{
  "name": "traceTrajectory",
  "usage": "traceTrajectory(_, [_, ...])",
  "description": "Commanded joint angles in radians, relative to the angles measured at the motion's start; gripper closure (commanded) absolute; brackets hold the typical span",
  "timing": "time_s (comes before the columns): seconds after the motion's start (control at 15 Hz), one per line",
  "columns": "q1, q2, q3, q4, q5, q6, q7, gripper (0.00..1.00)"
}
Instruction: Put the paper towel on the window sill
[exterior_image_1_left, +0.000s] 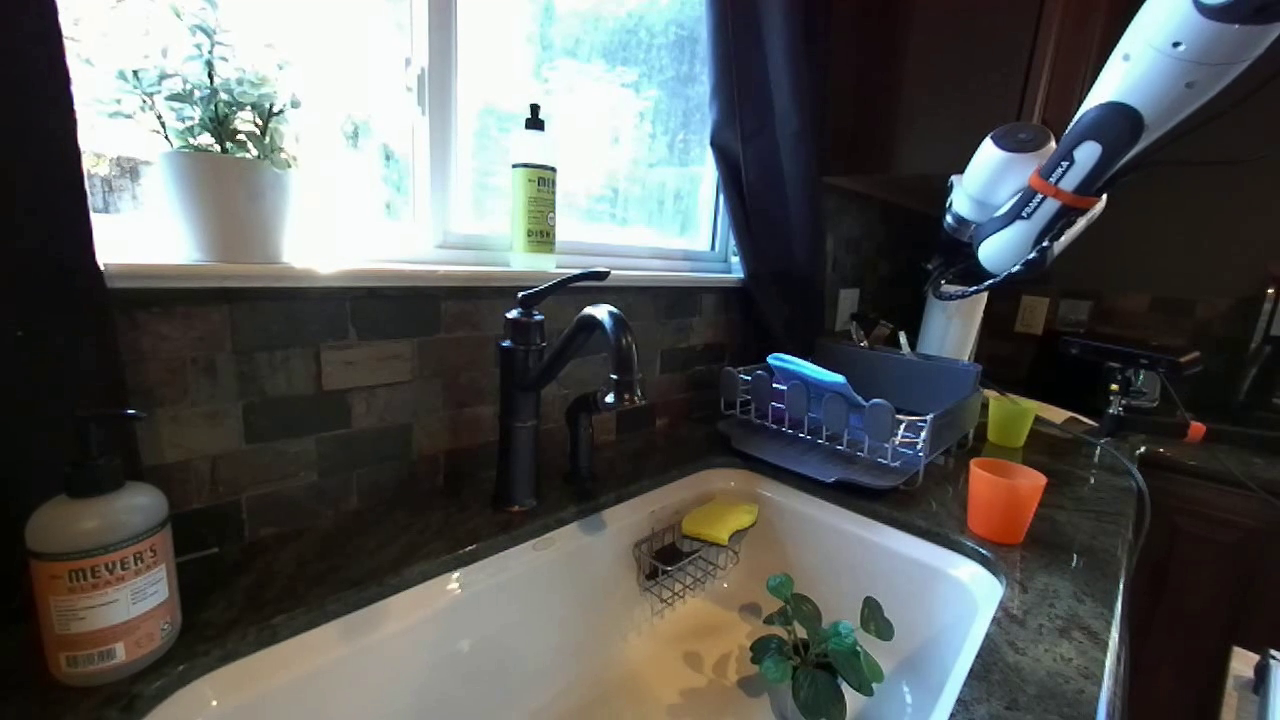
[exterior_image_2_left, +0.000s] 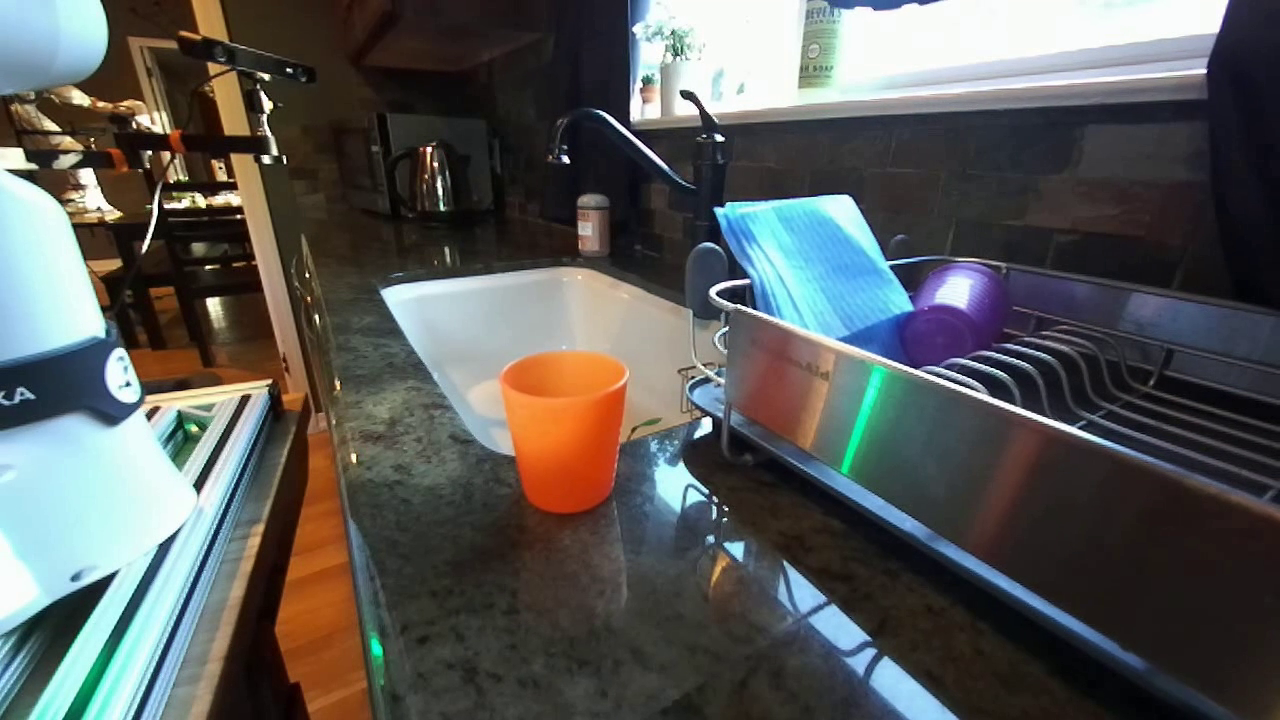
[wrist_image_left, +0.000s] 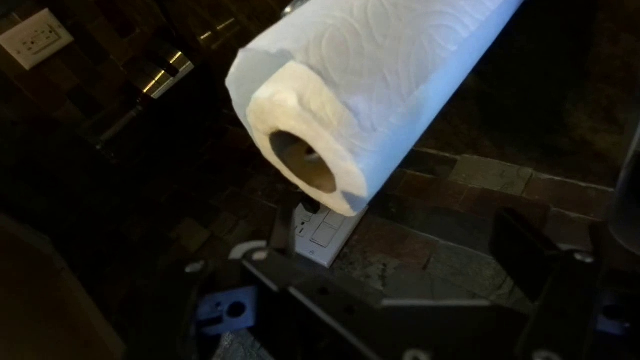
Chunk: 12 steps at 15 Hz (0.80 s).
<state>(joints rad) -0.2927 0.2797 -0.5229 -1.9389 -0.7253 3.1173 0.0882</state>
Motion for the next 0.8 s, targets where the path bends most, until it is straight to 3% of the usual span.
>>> traceTrajectory(0.0, [-0.013,0.02,-0.008,-0.01,0.014,0.049,0.029,0.0])
traceTrajectory(0.4, [-0.066,0.032,0.027,-0.027,0.052,0.104,0.031,0.0])
traceTrajectory(0.67, [-0.157,0.036,0.118,-0.038,0.107,0.147,0.009,0.0])
traceTrajectory(0.73, [-0.154,0.039,0.127,-0.052,0.208,0.162,-0.08,0.0])
